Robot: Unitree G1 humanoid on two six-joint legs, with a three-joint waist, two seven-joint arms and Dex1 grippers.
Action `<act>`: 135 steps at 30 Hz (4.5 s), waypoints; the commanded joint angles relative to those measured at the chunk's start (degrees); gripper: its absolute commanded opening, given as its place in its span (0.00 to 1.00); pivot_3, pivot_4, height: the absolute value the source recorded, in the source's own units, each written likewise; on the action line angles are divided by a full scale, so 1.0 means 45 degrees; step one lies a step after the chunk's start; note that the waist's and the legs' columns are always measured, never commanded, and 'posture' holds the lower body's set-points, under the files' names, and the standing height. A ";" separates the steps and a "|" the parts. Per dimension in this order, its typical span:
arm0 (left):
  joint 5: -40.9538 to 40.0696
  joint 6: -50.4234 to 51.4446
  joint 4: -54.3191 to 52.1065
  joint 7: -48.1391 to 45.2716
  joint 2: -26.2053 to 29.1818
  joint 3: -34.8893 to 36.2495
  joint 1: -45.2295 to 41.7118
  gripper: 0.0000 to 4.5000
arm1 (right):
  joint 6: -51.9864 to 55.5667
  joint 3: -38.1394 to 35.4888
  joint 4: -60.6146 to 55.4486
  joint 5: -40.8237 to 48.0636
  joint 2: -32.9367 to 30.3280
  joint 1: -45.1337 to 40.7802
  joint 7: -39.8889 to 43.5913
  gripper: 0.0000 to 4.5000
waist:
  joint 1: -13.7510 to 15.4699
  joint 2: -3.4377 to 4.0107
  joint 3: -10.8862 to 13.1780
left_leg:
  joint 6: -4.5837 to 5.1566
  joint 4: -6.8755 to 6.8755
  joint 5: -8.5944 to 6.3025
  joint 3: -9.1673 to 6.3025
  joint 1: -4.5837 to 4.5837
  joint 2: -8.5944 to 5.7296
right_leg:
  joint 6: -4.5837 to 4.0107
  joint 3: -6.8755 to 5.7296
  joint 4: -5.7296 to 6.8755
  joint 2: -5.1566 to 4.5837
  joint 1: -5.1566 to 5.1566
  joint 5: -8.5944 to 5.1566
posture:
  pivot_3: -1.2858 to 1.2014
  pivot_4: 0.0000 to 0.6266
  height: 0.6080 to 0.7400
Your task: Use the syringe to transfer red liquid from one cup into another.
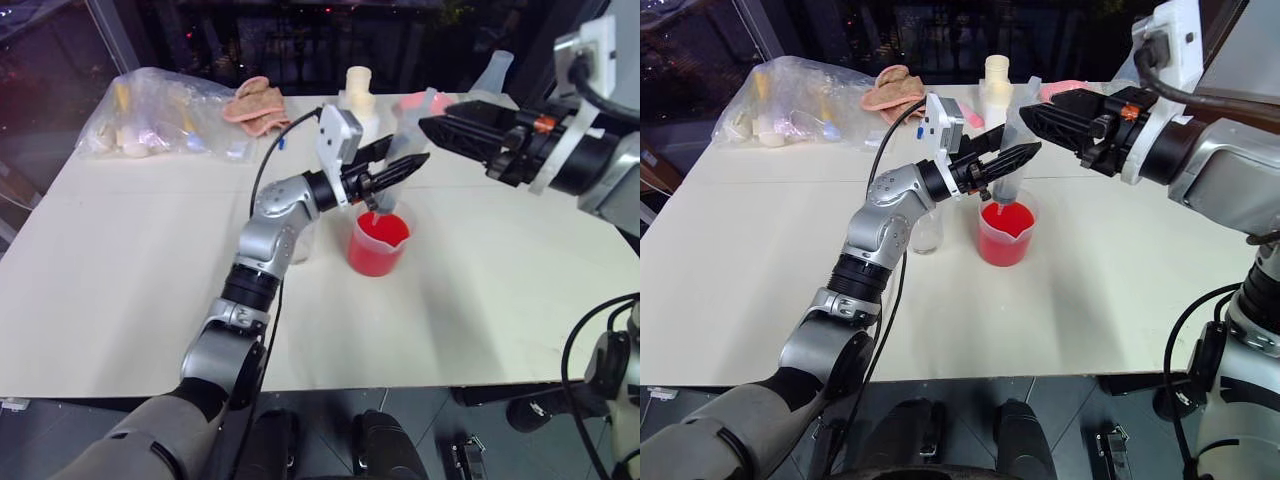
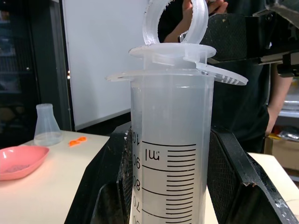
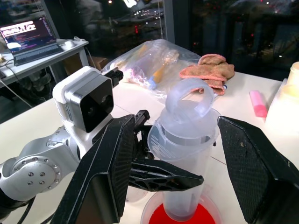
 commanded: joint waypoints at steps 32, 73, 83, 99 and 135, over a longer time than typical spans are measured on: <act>-0.0172 0.0798 -0.1850 0.0321 -0.0081 -0.0523 0.1096 0.34 | -0.1010 0.1224 0.0514 -0.0361 0.1119 -0.0466 0.0413 0.01 | 0.0008 0.0000 0.0000 | 0.0011 -0.0001 0.0001 -0.0001 -0.0001 0.0001 | 0.0000 -0.0003 -0.0002 0.0000 0.0000 0.0000 | 0.52 0.24 1.00; 0.0234 0.0530 -0.1360 0.0216 -0.0028 -0.1081 0.2263 0.34 | -0.1843 0.0042 0.1041 -0.0177 0.1218 -0.1075 0.0741 0.01 | 0.0008 0.0000 0.0000 | 0.0015 -0.0002 -0.0001 -0.0002 -0.0002 0.0001 | 0.0000 -0.0003 -0.0009 -0.0003 0.0000 0.0000 | 0.52 0.24 1.00; 0.0244 0.0693 -0.1556 0.0210 0.0039 -0.1239 0.2506 0.34 | -0.2017 -0.0144 0.1059 0.0084 0.1246 -0.1289 0.0684 0.01 | 0.0007 0.0000 0.0000 | 0.0017 -0.0004 -0.0002 -0.0003 -0.0004 0.0001 | -0.0001 -0.0002 -0.0011 -0.0005 0.0000 0.0000 | 0.52 0.24 1.00; 0.0268 0.0697 -0.1559 0.0258 0.0093 -0.1285 0.2624 0.34 | -0.2015 -0.0320 0.1307 0.0419 0.1124 -0.1522 0.0486 0.01 | 0.0008 0.0000 0.0000 | 0.0020 -0.0005 -0.0004 -0.0003 -0.0006 0.0002 | -0.0001 -0.0003 -0.0016 -0.0007 0.0000 -0.0001 | 0.52 0.24 1.00; -0.0554 0.1149 -0.2635 0.1136 0.0111 -0.0372 0.1498 0.34 | -0.1882 -0.1611 -0.0252 0.1189 -0.1010 0.1594 0.1898 0.54 | 0.0020 -0.0001 0.0001 | 0.0035 -0.0007 -0.0013 -0.0005 -0.0020 0.0003 | 0.0000 -0.0010 -0.0040 -0.0011 0.0000 0.0000 | 0.52 0.24 1.00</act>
